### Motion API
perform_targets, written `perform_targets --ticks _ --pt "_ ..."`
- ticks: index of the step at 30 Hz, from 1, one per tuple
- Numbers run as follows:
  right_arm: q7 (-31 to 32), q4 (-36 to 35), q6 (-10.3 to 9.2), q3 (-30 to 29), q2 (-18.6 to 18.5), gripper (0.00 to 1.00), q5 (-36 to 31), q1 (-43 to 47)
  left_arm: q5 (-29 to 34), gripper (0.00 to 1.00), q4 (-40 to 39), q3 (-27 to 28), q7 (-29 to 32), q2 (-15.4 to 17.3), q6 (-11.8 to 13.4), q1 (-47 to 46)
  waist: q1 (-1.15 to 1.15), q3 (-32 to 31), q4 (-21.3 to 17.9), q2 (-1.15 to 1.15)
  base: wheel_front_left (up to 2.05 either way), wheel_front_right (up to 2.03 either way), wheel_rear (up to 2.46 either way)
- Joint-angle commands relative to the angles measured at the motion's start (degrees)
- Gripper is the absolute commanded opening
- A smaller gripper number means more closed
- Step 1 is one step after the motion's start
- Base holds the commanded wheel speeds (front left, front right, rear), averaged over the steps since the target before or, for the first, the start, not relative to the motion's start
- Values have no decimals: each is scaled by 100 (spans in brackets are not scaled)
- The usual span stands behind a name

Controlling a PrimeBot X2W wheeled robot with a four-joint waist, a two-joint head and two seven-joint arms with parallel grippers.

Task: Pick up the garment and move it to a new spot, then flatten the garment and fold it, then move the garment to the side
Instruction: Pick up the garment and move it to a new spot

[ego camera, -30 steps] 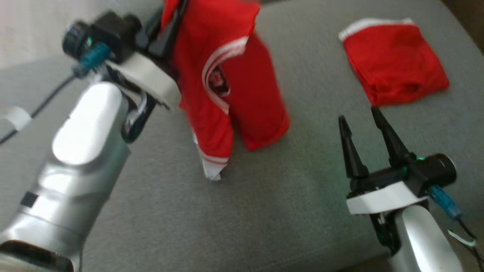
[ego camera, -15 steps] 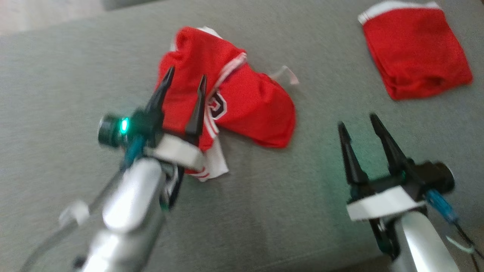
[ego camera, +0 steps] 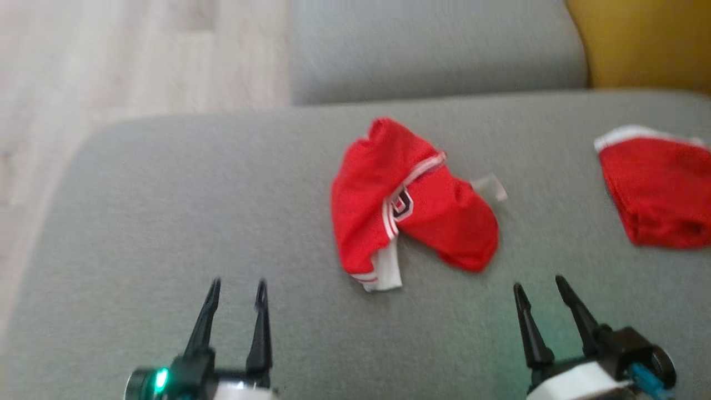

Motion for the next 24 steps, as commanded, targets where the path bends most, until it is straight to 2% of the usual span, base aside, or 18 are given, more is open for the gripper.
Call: perform_targets --ticks 1,6,13,24 --pt "-63 -158 37 89 -37 100 66 -36 113 100 -270 298 -36 -55 62 56 2 -497 409 0 0 0 0" --pt "-63 -222 37 4 7 100 91 281 306 100 -326 545 -36 -70 -43 498 2 -689 489 0 0 0 0" --pt "-63 -224 37 -30 62 100 133 484 398 100 -192 779 -37 -87 -147 664 2 -799 463 0 0 0 0" --pt "-63 -204 37 -17 107 100 158 515 481 100 -48 859 -37 -115 -236 707 2 -857 365 0 0 0 0"
